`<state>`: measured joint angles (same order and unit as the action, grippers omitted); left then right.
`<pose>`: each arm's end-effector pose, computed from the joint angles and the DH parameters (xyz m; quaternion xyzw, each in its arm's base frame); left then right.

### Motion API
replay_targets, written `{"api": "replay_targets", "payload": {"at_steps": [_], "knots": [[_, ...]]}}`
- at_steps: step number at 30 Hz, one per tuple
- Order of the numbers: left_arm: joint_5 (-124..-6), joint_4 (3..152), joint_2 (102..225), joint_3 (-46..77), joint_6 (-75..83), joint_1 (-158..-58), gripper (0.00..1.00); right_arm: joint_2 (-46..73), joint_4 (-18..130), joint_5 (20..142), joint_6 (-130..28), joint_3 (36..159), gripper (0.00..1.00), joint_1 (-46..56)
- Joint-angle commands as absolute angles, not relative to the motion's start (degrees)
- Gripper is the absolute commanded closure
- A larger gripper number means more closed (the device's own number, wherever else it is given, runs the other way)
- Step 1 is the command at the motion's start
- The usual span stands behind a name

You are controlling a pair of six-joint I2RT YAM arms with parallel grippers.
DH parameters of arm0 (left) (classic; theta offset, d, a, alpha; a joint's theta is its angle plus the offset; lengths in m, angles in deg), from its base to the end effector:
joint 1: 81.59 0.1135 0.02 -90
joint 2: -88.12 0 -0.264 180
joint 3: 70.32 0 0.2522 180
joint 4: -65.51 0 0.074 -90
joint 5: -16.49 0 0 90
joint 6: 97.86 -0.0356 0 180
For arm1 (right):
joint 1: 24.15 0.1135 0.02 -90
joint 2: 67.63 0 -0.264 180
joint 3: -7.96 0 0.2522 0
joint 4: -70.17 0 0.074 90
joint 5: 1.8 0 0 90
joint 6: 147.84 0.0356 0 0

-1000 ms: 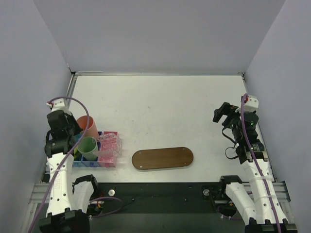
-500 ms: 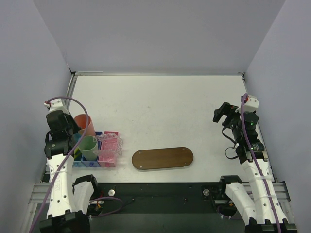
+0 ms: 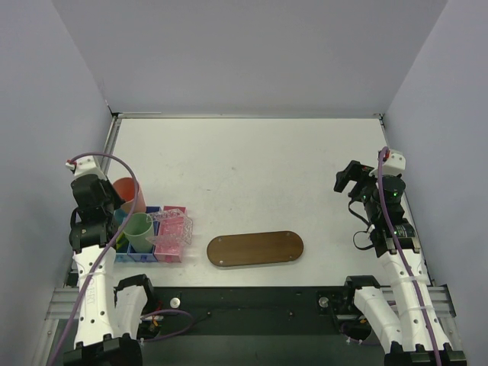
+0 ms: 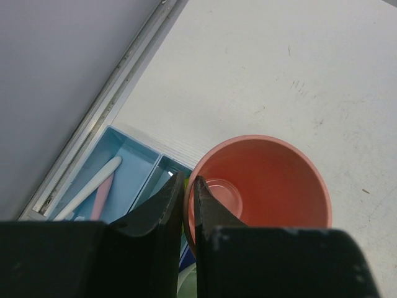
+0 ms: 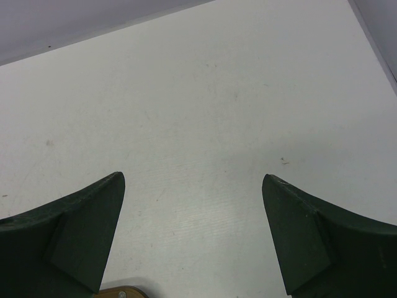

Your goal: Prepare toiletry sets of a toothbrush and toothpaste on the tray

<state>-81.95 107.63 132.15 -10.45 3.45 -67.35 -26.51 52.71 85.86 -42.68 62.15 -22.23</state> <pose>0.1642 0.0471 0.3175 -0.2252 0.8175 0.0759 0.5246 0.1759 0.0074 0.3358 0.0708 0.7302 0.1157 0.6696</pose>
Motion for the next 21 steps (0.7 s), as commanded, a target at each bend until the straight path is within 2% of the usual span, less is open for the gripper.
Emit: {"api": "replay_targets", "payload": {"at_steps": [1,9,13,16,21], "knots": [[-84.0,103.5,131.2,-7.6,2.7,-68.0,1.0,-26.1,53.9,86.2,-42.5,64.2,0.13,-22.3],[-93.5,104.1,130.6,-5.8,2.2,-70.9,1.0,-26.4,53.2,85.8,-42.0,65.0,0.13,-22.2],[-89.0,100.6,131.8,-2.7,2.7,-73.0,1.0,-26.4,52.6,83.9,-40.9,65.8,0.13,-22.2],[-85.1,99.1,136.1,2.4,3.5,-77.7,1.0,-25.8,51.4,80.8,-39.6,67.2,0.13,-22.2],[-85.4,97.0,145.7,10.8,-0.1,-95.4,1.0,-25.1,50.6,74.9,-35.6,70.1,0.13,-20.3]]}}
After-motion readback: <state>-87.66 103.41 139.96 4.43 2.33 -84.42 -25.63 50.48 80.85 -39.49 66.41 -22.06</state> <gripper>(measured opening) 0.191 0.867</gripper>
